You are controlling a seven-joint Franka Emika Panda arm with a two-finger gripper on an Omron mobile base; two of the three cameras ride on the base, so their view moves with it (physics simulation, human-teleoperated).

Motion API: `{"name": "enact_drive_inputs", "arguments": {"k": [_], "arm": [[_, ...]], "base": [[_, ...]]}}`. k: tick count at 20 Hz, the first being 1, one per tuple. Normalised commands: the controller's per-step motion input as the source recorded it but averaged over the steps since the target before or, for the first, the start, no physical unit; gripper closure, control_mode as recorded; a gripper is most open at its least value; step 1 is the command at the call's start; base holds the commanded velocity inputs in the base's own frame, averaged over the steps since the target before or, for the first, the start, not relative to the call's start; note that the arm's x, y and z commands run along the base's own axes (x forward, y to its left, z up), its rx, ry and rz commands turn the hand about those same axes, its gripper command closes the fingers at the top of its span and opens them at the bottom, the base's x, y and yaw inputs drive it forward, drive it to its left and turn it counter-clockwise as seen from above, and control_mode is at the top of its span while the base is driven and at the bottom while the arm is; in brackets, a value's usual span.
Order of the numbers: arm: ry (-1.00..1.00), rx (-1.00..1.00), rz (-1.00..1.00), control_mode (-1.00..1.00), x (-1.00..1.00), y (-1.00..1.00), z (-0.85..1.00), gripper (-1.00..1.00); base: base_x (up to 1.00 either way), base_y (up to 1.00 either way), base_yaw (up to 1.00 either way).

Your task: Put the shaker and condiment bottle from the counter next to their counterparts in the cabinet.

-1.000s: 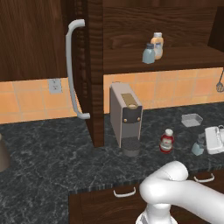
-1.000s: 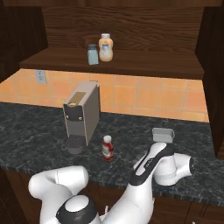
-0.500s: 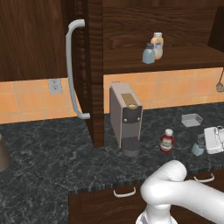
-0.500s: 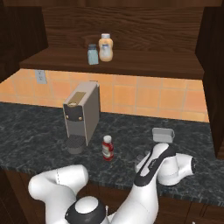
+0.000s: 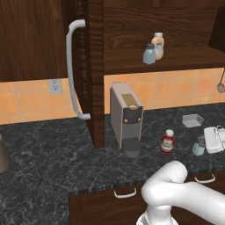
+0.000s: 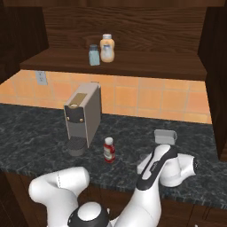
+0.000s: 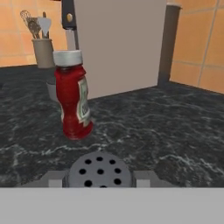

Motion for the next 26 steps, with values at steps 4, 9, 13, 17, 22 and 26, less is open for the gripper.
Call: {"name": "enact_drive_inputs", "arguments": {"k": [4, 9, 13, 17, 22, 26], "arm": [[0.0, 0.0, 0.0, -1.0, 0.01, 0.0, 0.08, 1.0], [0.0, 0.0, 0.0, -1.0, 0.0, 0.0, 0.46, 1.0], [0.0, -0.04, 0.0, -1.0, -0.08, 0.0, 0.39, 1.0], [0.0, -0.04, 0.03, -1.0, -0.17, 0.0, 0.43, 1.0], [0.07, 0.0, 0.06, -1.0, 0.0, 0.07, 0.64, 1.0], [0.14, 0.0, 0.04, -1.0, 0.0, 0.27, 0.64, 1.0]], "base": [[0.0, 0.0, 0.0], [0.0, 0.0, 0.0], [0.0, 0.0, 0.0], [0.0, 0.0, 0.0], [0.0, 0.0, 0.0], [0.0, 0.0, 0.0]]}}
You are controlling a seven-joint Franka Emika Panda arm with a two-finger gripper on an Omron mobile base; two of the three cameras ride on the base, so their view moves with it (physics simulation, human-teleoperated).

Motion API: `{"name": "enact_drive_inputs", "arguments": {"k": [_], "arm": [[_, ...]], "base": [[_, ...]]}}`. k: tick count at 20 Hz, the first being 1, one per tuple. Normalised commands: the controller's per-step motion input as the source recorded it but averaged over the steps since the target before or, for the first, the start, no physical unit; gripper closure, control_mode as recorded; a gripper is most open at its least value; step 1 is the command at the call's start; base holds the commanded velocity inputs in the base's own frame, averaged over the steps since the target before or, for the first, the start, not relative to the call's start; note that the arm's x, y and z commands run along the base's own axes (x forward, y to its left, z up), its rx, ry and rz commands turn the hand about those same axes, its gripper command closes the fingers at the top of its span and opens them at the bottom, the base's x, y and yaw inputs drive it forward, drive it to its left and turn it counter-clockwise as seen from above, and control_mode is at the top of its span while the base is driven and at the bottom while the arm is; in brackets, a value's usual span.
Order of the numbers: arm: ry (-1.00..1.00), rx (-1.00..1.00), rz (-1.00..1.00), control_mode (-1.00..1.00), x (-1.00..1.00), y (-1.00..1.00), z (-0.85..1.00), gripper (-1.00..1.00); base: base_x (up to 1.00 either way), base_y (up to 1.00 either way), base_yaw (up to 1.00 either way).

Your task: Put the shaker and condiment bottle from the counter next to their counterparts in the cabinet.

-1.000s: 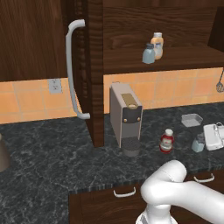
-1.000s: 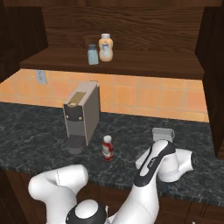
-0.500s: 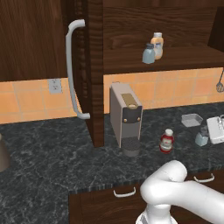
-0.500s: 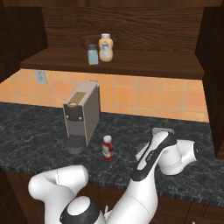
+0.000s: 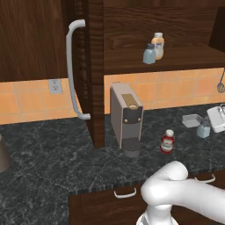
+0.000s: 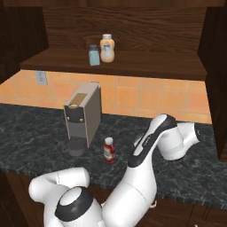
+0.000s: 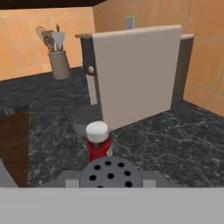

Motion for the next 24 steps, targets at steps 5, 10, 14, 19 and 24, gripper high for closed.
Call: {"name": "enact_drive_inputs", "arguments": {"k": [5, 10, 14, 19, 24], "arm": [[0.13, 0.0, 0.0, -1.0, 0.0, 0.29, 0.36, 1.0], [0.07, 0.0, -0.01, -1.0, -0.18, 0.29, 0.2, 1.0], [0.02, 0.0, -0.01, -1.0, -0.28, 0.19, 0.48, 1.0], [-0.08, 0.0, -0.01, -1.0, -0.68, 0.19, 0.26, 1.0], [-0.22, -0.01, 0.03, -1.0, -0.81, 0.57, 0.07, 1.0]], "base": [[0.0, 0.0, 0.0], [0.0, 0.0, 0.0], [0.0, 0.0, 0.0], [0.0, 0.0, 0.0], [0.0, 0.0, 0.0]]}}
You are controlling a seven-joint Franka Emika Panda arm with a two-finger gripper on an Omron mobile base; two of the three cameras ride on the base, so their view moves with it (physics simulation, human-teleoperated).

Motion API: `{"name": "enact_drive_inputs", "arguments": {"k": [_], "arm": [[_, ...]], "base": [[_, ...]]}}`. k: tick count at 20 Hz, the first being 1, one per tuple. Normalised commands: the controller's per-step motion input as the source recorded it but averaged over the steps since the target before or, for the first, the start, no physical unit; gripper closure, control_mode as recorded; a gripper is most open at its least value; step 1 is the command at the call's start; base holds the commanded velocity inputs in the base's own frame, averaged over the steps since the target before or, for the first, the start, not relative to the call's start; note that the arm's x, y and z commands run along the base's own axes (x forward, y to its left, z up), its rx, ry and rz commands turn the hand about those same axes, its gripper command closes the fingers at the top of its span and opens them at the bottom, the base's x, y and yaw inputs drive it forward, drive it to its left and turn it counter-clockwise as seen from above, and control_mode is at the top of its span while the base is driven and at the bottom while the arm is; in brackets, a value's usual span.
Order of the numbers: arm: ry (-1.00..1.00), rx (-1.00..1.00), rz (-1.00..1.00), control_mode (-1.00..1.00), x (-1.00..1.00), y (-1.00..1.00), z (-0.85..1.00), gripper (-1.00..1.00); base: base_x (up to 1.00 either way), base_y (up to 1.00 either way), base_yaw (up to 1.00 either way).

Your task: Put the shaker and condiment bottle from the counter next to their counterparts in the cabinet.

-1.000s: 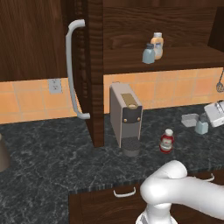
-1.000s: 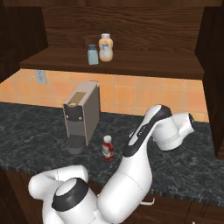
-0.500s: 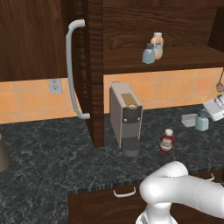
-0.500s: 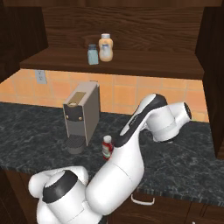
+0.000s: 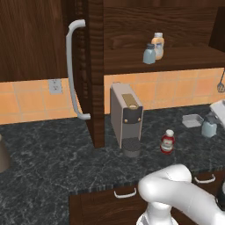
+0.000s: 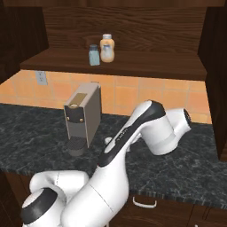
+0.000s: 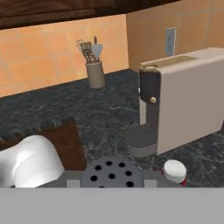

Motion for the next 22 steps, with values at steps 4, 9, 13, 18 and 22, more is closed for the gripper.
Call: {"name": "enact_drive_inputs", "arguments": {"k": [4, 9, 13, 18, 22], "arm": [[-0.2, -0.09, -0.01, -1.0, -0.34, 1.0, 0.46, 1.0], [-0.15, -0.09, -0.11, -1.0, -0.19, 0.95, 0.66, 1.0], [-0.1, -0.07, -0.35, -1.0, -0.16, 0.83, 0.63, 1.0], [-0.12, -0.2, -0.38, -1.0, -0.05, 0.62, 0.76, 1.0], [-0.04, -0.11, -0.37, -1.0, -0.02, 0.61, 0.71, 1.0]], "base": [[0.0, 0.0, 0.0], [0.0, 0.0, 0.0], [0.0, 0.0, 0.0], [0.0, 0.0, 0.0], [0.0, 0.0, 0.0]]}}
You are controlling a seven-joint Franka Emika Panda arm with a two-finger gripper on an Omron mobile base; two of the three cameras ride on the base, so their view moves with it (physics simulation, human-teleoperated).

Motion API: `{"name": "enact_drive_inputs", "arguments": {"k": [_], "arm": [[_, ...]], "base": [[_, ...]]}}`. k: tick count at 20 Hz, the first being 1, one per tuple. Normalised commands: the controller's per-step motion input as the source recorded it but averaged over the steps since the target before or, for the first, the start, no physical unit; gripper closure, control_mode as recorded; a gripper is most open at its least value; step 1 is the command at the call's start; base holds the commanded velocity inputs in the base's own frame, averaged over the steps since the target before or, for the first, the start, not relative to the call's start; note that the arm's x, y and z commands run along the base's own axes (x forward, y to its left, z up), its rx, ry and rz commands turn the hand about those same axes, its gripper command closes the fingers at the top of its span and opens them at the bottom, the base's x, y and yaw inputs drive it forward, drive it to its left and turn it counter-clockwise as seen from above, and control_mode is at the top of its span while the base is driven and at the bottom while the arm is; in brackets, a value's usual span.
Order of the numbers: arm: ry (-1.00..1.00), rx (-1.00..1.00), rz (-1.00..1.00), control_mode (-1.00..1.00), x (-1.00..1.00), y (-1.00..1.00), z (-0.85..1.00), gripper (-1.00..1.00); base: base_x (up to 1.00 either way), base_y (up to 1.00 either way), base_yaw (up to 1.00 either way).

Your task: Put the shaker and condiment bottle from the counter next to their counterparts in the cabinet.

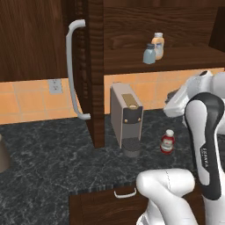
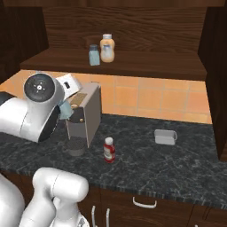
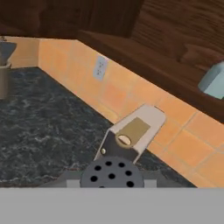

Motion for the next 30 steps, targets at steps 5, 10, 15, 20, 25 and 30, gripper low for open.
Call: {"name": "enact_drive_inputs", "arguments": {"k": [5, 10, 15, 20, 25, 30], "arm": [[0.0, 0.0, -0.38, -1.0, -0.02, 0.53, 0.73, 1.0], [0.0, 0.1, -0.35, -1.0, 0.0, 0.44, 0.78, 1.0], [0.0, 0.17, -0.24, -1.0, -0.01, 0.25, 0.59, 1.0], [-0.01, 0.07, 0.0, -1.0, -0.02, -0.01, 0.0, 1.0], [-0.18, 0.27, 0.07, -1.0, 0.0, -0.19, 0.0, 1.0], [-0.16, -0.02, 0.01, -1.0, -0.02, -0.03, 0.0, 1.0]], "base": [[0.0, 0.0, 0.0], [0.0, 0.0, 0.0], [0.0, 0.0, 0.0], [0.0, 0.0, 0.0], [0.0, 0.0, 0.0], [0.0, 0.0, 0.0]]}}
